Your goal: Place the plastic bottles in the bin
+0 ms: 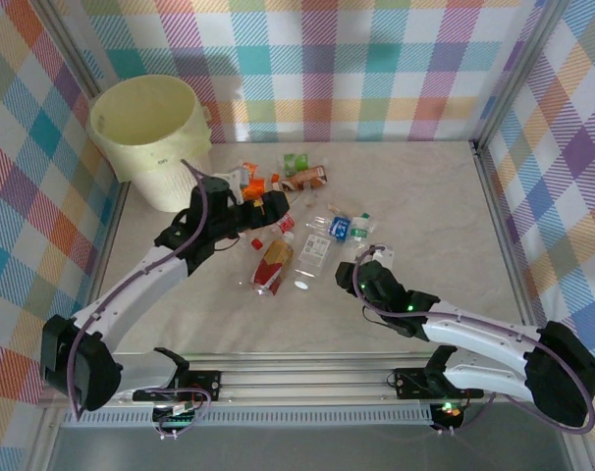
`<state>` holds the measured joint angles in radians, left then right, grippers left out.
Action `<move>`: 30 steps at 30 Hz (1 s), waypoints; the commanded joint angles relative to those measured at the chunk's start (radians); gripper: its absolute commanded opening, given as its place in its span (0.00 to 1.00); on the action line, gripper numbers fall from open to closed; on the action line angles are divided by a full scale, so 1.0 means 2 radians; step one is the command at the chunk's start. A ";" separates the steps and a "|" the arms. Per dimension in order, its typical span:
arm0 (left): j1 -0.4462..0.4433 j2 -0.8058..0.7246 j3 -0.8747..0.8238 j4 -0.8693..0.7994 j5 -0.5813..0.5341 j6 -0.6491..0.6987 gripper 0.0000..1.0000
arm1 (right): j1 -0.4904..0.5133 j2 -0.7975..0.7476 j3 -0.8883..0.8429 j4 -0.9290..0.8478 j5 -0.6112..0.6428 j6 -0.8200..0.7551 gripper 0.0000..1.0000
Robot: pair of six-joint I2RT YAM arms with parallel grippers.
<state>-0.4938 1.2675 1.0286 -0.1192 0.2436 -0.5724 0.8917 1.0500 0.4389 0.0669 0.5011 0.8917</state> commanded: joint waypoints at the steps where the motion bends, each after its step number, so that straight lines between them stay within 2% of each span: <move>1: -0.023 0.019 0.030 0.021 0.011 -0.003 1.00 | 0.005 -0.008 0.003 0.085 0.004 -0.057 0.43; 9: -0.055 0.055 0.059 0.017 0.016 0.006 1.00 | 0.005 -0.015 0.029 0.167 -0.029 -0.160 0.44; 16: -0.078 0.079 0.099 0.013 0.073 0.045 1.00 | 0.004 0.008 0.076 0.192 -0.108 -0.239 0.44; 19: -0.091 0.084 0.110 0.004 0.052 0.055 1.00 | 0.004 0.025 0.104 0.181 -0.135 -0.254 0.44; 25: -0.104 0.090 0.109 0.013 0.055 0.063 1.00 | 0.004 0.055 0.142 0.159 -0.155 -0.261 0.45; 30: -0.109 0.087 0.113 -0.011 0.048 0.089 0.89 | 0.004 0.057 0.157 0.137 -0.145 -0.261 0.45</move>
<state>-0.6910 1.4425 1.2274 -0.1055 0.3347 -0.4446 0.8955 1.1660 0.7074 0.3374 0.2298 0.4023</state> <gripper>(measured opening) 0.909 0.579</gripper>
